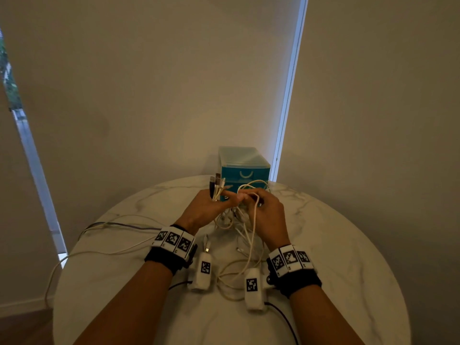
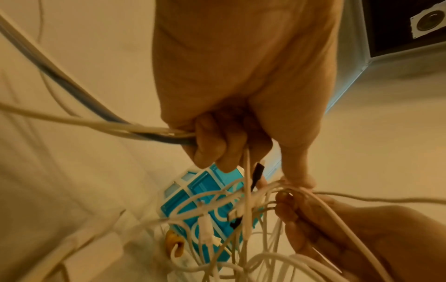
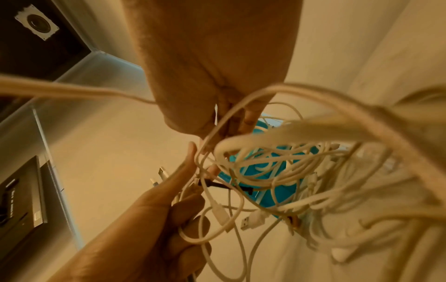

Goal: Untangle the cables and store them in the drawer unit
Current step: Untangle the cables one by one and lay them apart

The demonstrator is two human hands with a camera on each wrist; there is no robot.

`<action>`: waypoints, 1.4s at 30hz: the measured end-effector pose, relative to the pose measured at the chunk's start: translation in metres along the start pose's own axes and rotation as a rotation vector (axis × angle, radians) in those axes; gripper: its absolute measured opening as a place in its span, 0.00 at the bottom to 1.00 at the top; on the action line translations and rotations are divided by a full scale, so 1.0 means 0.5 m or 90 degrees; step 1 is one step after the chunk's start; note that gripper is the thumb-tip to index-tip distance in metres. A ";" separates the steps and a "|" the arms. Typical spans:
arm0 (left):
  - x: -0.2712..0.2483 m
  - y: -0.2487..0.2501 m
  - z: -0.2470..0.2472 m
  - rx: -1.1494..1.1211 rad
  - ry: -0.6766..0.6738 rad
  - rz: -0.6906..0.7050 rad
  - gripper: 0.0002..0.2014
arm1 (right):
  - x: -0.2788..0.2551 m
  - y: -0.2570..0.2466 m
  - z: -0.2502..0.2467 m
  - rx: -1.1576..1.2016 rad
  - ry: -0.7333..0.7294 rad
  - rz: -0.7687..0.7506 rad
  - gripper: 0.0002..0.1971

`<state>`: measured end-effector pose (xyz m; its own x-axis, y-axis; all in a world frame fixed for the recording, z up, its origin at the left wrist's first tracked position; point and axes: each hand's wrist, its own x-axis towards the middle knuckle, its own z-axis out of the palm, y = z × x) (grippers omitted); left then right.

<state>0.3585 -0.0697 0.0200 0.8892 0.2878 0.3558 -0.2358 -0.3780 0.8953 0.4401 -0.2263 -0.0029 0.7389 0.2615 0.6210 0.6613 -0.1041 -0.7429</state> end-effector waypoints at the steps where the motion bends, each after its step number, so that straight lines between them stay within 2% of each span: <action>1: 0.006 -0.008 0.000 0.000 0.005 0.010 0.10 | 0.000 0.002 0.000 0.002 0.007 -0.006 0.05; 4: 0.022 -0.024 -0.011 0.045 0.074 -0.053 0.10 | 0.000 0.008 0.003 0.022 0.027 0.011 0.07; 7: 0.032 -0.042 -0.019 0.088 0.114 -0.128 0.16 | 0.003 0.011 0.000 0.049 0.055 0.009 0.04; 10: 0.032 -0.055 -0.023 0.077 0.119 -0.178 0.21 | 0.014 0.006 -0.020 0.174 0.162 0.061 0.06; 13: 0.033 -0.061 -0.025 0.078 0.105 -0.200 0.19 | 0.031 0.008 -0.045 0.335 0.271 0.113 0.14; 15: 0.033 -0.058 -0.024 0.059 0.100 -0.191 0.16 | 0.026 0.008 -0.045 0.356 0.251 0.114 0.17; 17: 0.031 -0.048 -0.020 0.028 0.109 -0.154 0.12 | 0.017 0.002 -0.034 0.315 0.183 0.104 0.18; 21: 0.021 -0.033 -0.010 -0.052 0.135 -0.018 0.22 | 0.011 -0.005 -0.017 0.339 0.096 0.113 0.12; 23: 0.019 -0.029 -0.009 -0.051 0.141 0.005 0.22 | 0.011 -0.008 -0.018 0.365 0.080 0.113 0.12; 25: 0.018 -0.030 -0.007 -0.036 0.113 -0.003 0.18 | 0.008 -0.015 -0.016 0.424 0.079 0.125 0.12; 27: 0.019 -0.034 -0.004 0.011 0.053 -0.047 0.13 | 0.009 -0.025 -0.015 0.501 0.090 0.150 0.11; 30: 0.019 -0.041 0.002 0.114 -0.021 -0.147 0.16 | 0.013 -0.035 -0.024 0.642 0.099 0.201 0.13; 33: 0.018 -0.036 0.003 0.130 -0.043 -0.145 0.13 | 0.014 -0.036 -0.037 0.728 0.103 0.251 0.12; 35: 0.019 -0.033 0.004 0.051 -0.040 -0.093 0.08 | 0.013 -0.034 -0.036 0.704 0.093 0.247 0.11; 37: 0.016 -0.026 0.005 0.003 -0.036 -0.054 0.10 | 0.010 -0.036 -0.028 0.662 0.064 0.241 0.13; 39: 0.015 -0.025 0.008 0.006 -0.038 -0.045 0.10 | 0.008 -0.038 -0.023 0.628 0.042 0.227 0.13; 42: 0.014 -0.028 0.009 0.014 -0.015 -0.054 0.09 | 0.008 -0.025 -0.023 0.568 0.056 0.202 0.13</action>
<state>0.3697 -0.0664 0.0088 0.9148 0.2983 0.2723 -0.1511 -0.3724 0.9157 0.4361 -0.2349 0.0115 0.8984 0.2694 0.3468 0.1118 0.6233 -0.7739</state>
